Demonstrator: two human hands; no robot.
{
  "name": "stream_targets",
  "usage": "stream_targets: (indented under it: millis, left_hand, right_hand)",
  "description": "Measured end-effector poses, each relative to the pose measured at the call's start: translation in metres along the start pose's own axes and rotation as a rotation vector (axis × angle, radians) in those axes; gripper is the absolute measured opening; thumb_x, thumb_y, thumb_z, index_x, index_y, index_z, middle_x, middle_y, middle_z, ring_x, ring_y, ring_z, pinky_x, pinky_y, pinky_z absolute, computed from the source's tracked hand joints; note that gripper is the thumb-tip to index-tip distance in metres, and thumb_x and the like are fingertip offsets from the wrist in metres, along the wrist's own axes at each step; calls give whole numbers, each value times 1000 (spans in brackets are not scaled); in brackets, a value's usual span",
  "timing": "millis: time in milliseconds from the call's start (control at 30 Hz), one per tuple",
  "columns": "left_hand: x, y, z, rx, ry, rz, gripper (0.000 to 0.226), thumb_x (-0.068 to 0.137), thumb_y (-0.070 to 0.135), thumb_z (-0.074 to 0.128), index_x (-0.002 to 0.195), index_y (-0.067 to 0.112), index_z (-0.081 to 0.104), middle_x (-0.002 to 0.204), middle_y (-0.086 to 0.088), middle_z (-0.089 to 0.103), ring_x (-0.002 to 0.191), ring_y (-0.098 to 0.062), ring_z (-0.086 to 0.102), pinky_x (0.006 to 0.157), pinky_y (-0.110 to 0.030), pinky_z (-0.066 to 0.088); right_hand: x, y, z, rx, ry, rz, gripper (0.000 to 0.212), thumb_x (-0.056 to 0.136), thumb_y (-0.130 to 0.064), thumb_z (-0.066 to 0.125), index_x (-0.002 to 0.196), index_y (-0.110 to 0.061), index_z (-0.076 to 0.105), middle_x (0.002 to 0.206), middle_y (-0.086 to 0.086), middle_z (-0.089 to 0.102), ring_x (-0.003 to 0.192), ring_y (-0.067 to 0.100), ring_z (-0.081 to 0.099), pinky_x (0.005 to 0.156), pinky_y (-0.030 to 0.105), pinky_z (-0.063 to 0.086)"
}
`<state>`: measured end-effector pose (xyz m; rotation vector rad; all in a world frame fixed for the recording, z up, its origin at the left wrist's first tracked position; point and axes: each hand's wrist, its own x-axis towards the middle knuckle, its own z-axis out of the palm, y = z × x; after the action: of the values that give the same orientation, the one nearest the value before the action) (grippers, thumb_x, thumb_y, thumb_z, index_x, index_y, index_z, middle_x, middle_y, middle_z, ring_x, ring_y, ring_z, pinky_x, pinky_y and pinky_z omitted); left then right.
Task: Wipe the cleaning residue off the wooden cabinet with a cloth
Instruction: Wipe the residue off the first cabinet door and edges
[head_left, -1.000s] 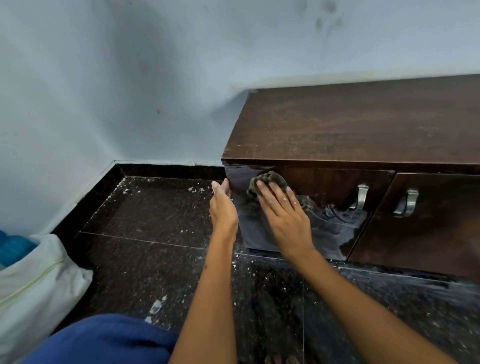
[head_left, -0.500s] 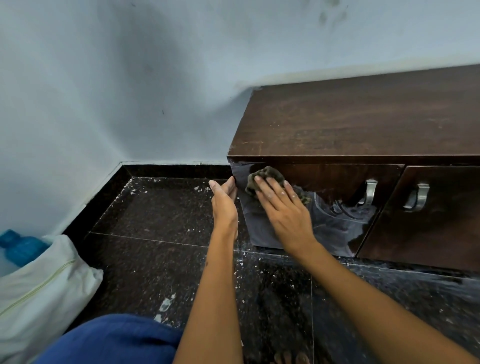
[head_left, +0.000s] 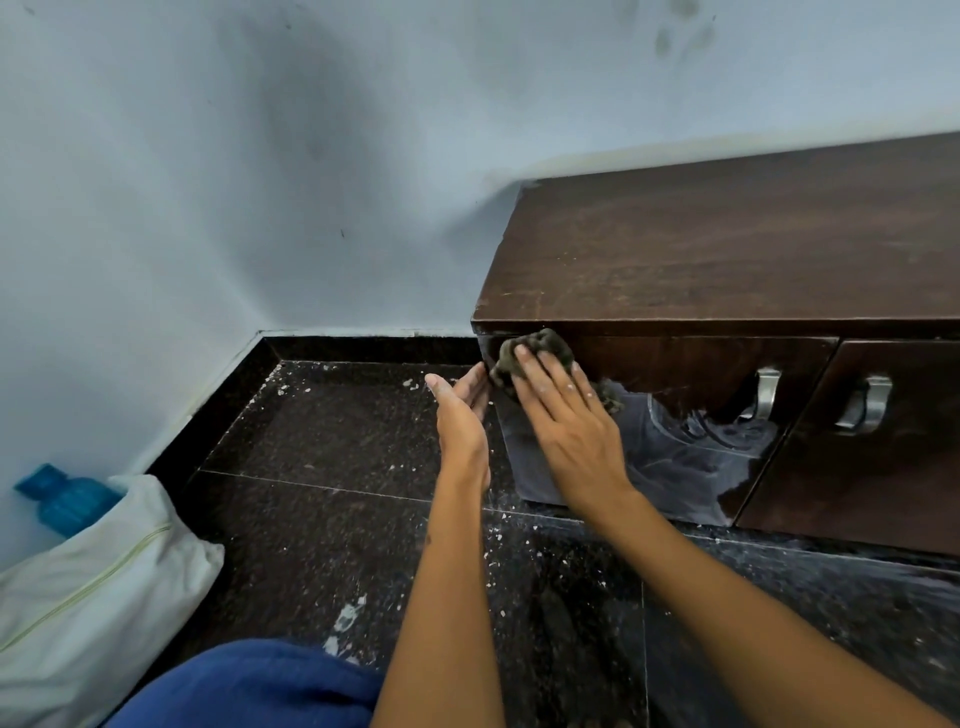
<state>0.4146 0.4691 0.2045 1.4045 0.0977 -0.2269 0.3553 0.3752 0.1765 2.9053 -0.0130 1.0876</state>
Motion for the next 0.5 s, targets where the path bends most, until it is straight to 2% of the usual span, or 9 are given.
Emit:
stream_targets:
  millis: [67,167,267,300,333,400,467,500]
  left_hand:
    - [3,3,0,-21,0,6,75,97,50,-1,130,8,52,137,-10,51,131,-21,43,99,-23,26]
    - [2,3,-1,-88,16,-34,77,96,53,-1,133,9,49,140,-11,48,132,-22,41,109,-31,25]
    - [-1,1,-3,-226,4,-105,77,94,57,0,142,9,37,144,-12,43,134,-24,39,111,-34,30]
    - [-2,2,-3,-280,1,-123,76,94,58,0,144,10,34,145,-11,41,134,-24,38,108,-34,32]
    - [-3,3,-3,-325,1,-135,76,94,58,0,145,11,31,146,-11,39,135,-24,37,108,-34,31]
    - [-4,5,-2,-370,28,-134,74,95,57,2,146,10,26,148,-14,36,136,-27,36,112,-38,27]
    - [-3,4,0,-343,73,-106,73,95,56,2,146,8,26,144,-16,41,134,-27,39,114,-40,21]
    - [-3,4,1,-304,96,-88,73,96,55,1,145,8,28,142,-15,44,133,-26,41,114,-40,19]
  right_hand:
    - [7,0,-2,14,0,5,51,85,-5,38,134,-4,50,146,10,43,133,26,44,108,44,36]
    - [18,-14,-5,-40,-124,-63,54,87,-11,46,141,-9,42,151,4,34,139,20,34,114,39,30]
    - [28,-25,0,-79,-268,-149,56,97,-17,30,151,-9,14,160,1,6,147,18,6,118,37,0]
    - [30,-26,1,-99,-302,-178,56,99,-18,27,151,-8,8,160,2,0,147,18,0,116,37,-6]
    - [32,-25,2,-127,-303,-196,57,99,-19,28,151,-9,8,160,2,0,147,18,0,115,37,-7]
    - [29,-19,-3,-186,-252,-173,56,95,-20,38,149,-11,24,158,0,16,145,16,16,118,36,10]
    - [17,-10,-5,-180,-120,-61,50,90,-17,43,139,-14,45,150,0,37,138,16,36,113,37,31]
    - [8,-6,-5,-154,-50,3,48,88,-13,41,136,-12,50,147,2,42,134,18,42,110,40,35]
